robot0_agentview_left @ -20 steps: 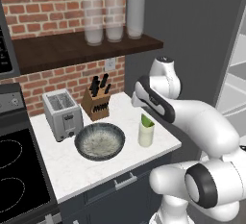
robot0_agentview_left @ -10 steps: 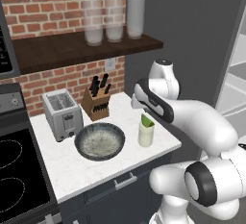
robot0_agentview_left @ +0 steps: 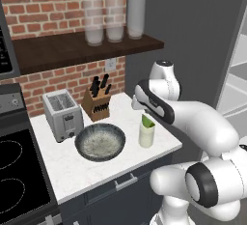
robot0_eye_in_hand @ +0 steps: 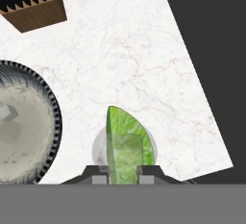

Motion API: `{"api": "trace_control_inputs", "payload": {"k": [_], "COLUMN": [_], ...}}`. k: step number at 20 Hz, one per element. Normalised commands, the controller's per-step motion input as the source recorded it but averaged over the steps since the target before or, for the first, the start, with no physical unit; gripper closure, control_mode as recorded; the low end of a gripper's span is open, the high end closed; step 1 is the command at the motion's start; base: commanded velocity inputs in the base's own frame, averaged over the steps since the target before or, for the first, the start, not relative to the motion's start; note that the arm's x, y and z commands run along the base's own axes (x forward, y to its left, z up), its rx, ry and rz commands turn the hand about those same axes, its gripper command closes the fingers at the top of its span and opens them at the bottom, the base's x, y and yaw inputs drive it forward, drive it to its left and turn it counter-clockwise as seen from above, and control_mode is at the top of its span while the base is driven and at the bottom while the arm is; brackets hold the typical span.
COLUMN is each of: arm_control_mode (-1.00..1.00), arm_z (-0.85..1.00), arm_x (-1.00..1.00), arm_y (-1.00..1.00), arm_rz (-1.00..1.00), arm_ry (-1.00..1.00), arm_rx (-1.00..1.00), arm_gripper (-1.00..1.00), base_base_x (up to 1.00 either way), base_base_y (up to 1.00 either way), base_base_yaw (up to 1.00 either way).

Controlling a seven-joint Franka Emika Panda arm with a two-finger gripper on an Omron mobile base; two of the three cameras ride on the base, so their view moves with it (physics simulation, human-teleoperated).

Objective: Grab a lemon wedge from the fridge and one ice cube from the ice bowl, and put them in the glass of lemonade.

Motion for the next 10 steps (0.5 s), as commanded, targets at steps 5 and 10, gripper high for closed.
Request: {"api": "trace_control_inputs", "payload": {"k": [5,10], "arm_control_mode": [-1.0,-1.0], "arm_z": [0.0,0.0], "arm_x": [0.0,0.0], "arm_y": [0.0,0.0], "arm_rz": [0.0,0.0], "arm_ry": [0.0,0.0], "arm_rx": [0.0,0.0], "arm_gripper": [-1.0,-1.0], "base_base_x": [0.0,0.0], "base_base_y": [0.0,0.0], "base_base_yaw": [0.0,0.0]}}
